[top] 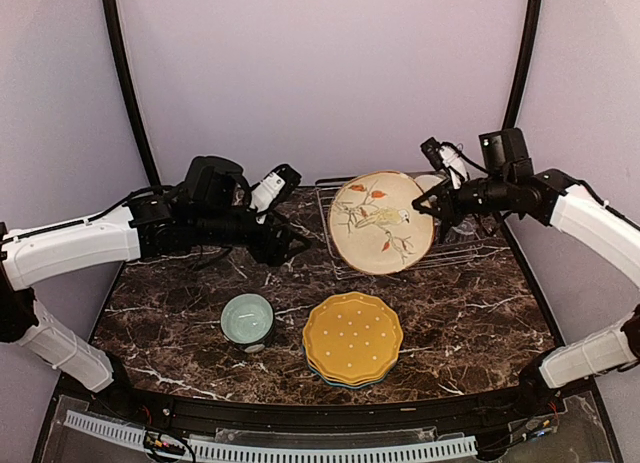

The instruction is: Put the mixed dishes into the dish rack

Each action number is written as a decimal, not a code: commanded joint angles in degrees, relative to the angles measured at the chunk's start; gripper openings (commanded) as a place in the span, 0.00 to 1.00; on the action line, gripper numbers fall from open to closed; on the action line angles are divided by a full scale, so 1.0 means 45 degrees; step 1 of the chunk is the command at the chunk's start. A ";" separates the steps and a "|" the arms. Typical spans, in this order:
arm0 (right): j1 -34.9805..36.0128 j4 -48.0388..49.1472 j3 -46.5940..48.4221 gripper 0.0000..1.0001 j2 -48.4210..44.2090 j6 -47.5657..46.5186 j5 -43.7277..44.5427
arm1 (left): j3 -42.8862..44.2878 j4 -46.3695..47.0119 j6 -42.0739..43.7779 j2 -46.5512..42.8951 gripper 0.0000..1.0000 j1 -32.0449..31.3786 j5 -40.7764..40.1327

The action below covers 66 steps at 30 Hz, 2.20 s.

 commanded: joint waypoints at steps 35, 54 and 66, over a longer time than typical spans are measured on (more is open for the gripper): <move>-0.3650 0.8713 1.0950 0.00 1.1787 -0.4852 -0.4319 | -0.0305 -0.0629 -0.0052 0.0479 0.74 -0.0012 -0.2072; -0.3965 0.8806 1.1861 0.00 1.2745 -0.4801 -0.5536 | -0.0468 -0.0660 -0.0174 0.0555 0.74 -0.0011 -0.2215; -0.4087 0.8336 1.2130 0.00 1.3492 -0.5349 -0.5642 | -0.0486 -0.0725 -0.0213 0.0572 0.74 -0.0012 -0.2196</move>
